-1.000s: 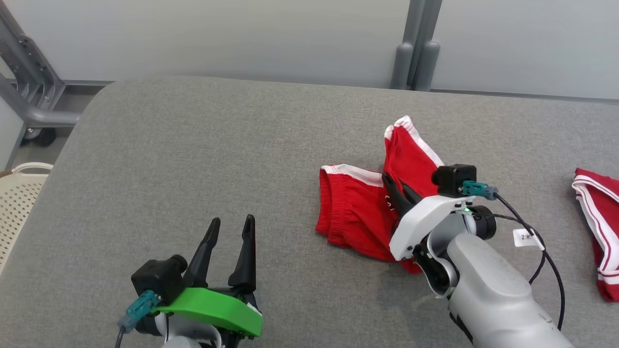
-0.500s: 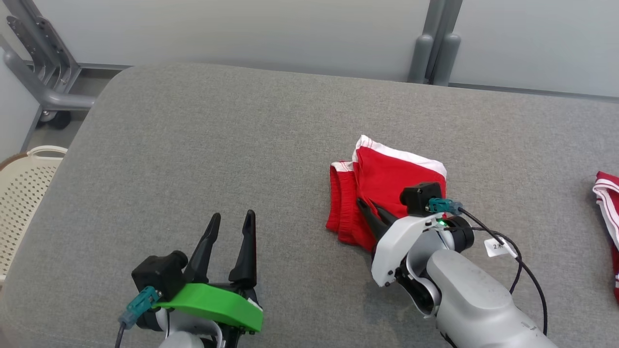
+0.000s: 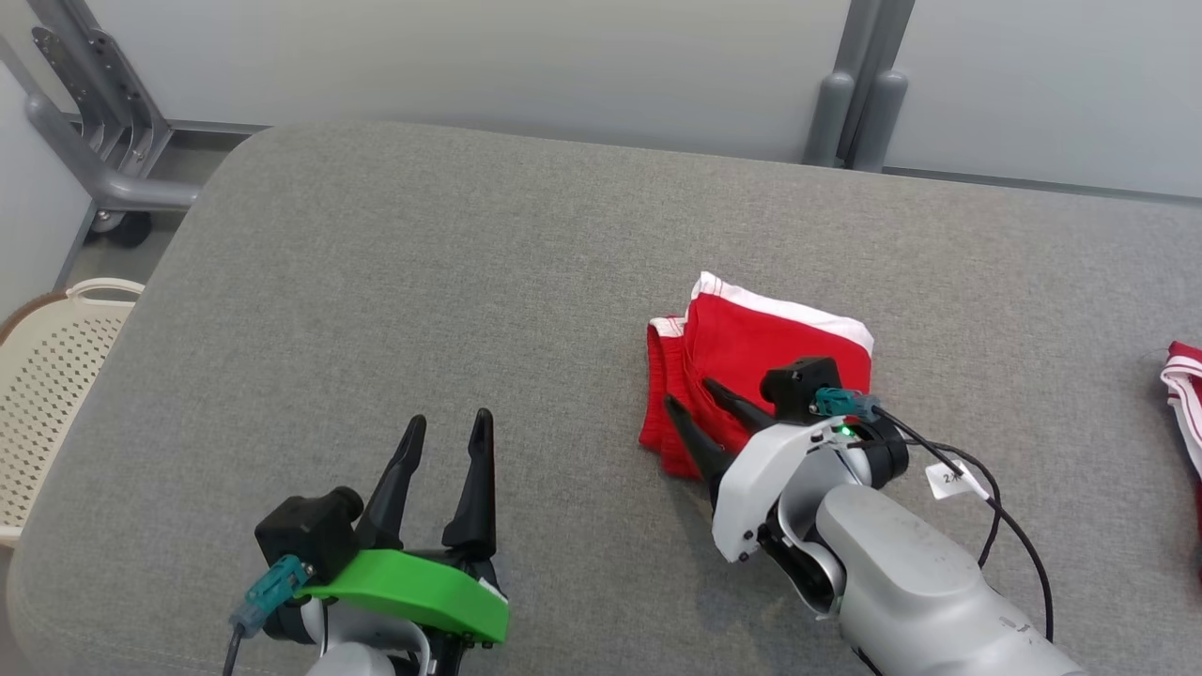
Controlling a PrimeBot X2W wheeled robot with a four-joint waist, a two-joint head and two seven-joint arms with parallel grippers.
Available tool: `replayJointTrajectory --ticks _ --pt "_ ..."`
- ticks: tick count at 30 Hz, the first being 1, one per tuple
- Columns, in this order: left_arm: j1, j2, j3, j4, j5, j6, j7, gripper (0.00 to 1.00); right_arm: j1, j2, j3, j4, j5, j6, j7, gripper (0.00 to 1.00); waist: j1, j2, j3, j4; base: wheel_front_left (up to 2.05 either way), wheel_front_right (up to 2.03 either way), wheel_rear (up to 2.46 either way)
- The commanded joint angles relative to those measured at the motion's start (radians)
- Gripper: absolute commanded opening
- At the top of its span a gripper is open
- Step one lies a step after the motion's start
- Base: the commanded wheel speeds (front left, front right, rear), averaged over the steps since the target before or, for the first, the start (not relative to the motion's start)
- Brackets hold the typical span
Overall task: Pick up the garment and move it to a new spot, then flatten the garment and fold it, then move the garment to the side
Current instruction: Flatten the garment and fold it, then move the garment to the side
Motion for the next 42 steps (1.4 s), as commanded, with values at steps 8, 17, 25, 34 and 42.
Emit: replayJointTrajectory --ticks 8,17,25,34,42 --pt "0.009 0.007 -0.001 -0.002 -0.008 0.003 0.000 1.00 0.023 -0.002 0.034 -0.060 0.021 0.000 -0.024 1.00 0.0000 0.0048 -0.032 -0.025 0.00 0.00 0.00" --pt "0.040 0.019 -0.013 -0.018 -0.007 0.016 0.010 1.00 0.074 -0.002 -0.079 -0.113 -0.036 0.000 -0.065 1.00 0.0000 0.0048 -0.072 -0.060 0.00 0.00 0.00" --pt "0.052 0.021 -0.030 -0.032 0.002 0.020 0.019 1.00 0.143 -0.002 -0.301 -0.137 -0.155 0.000 -0.086 1.00 0.0000 0.0048 -0.083 -0.064 0.00 0.00 0.00" --pt "0.042 0.030 -0.050 -0.034 0.028 0.031 0.025 1.00 0.230 -0.007 -0.494 -0.195 -0.259 0.000 -0.063 0.00 0.0000 0.0048 -0.080 -0.035 0.00 0.00 0.00" --pt "0.024 0.025 -0.052 -0.036 0.030 0.031 0.023 1.00 0.248 -0.019 -0.517 -0.192 -0.313 0.000 -0.021 0.00 0.0000 0.0048 -0.042 0.036 0.00 0.00 0.00"
